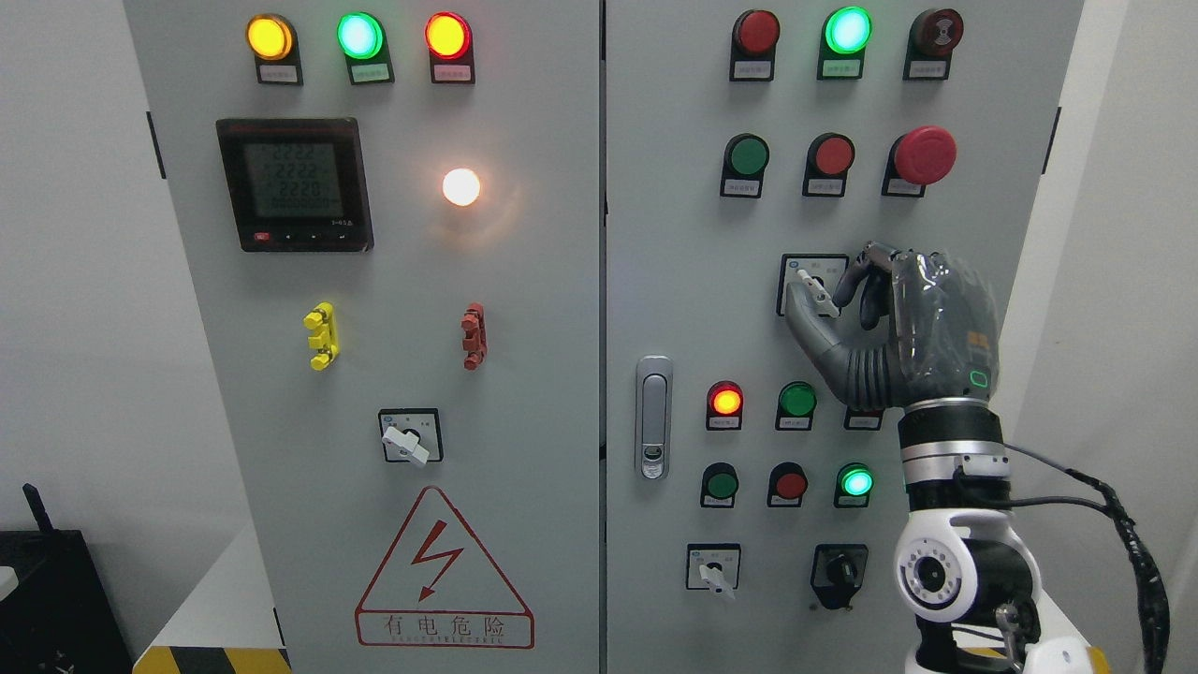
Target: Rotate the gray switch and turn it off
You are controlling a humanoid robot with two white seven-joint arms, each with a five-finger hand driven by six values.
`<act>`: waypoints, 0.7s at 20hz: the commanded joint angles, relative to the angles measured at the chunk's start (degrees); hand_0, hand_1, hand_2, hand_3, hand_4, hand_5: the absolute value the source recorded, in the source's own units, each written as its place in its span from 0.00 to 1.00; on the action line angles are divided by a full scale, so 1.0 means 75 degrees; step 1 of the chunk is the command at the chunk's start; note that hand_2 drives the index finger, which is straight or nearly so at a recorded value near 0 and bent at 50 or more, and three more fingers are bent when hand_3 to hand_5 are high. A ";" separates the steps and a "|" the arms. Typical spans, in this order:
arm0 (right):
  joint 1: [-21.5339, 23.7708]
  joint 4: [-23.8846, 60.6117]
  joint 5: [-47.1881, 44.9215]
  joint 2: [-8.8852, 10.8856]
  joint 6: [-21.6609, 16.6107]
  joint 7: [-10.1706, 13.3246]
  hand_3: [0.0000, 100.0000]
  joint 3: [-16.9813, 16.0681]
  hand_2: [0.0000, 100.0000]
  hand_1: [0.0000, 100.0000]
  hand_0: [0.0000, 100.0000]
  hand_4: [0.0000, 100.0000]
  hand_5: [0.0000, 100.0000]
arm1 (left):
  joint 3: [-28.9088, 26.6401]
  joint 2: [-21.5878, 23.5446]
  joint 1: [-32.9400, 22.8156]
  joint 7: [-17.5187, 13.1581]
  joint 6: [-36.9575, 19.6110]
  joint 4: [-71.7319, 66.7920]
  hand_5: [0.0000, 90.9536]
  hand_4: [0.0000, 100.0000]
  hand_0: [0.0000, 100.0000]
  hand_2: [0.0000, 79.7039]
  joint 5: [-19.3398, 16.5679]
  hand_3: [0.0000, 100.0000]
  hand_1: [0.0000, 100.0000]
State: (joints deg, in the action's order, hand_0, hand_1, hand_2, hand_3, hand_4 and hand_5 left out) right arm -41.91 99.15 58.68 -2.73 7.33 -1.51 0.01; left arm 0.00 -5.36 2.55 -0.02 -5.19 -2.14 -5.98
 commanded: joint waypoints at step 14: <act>0.0010 -0.0025 0.0028 0.0000 -0.0005 -0.0021 0.98 -0.0141 0.73 0.47 0.49 0.90 1.00 | -0.0246 0.0000 0.0000 0.0003 0.0000 -0.0007 0.00 0.00 0.12 0.00 0.0000 0.00 0.39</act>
State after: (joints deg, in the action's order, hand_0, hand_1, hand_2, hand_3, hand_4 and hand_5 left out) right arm -41.86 99.10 58.87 -2.73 7.24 -1.75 0.01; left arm 0.00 -5.36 2.55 -0.02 -5.19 -2.15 -5.98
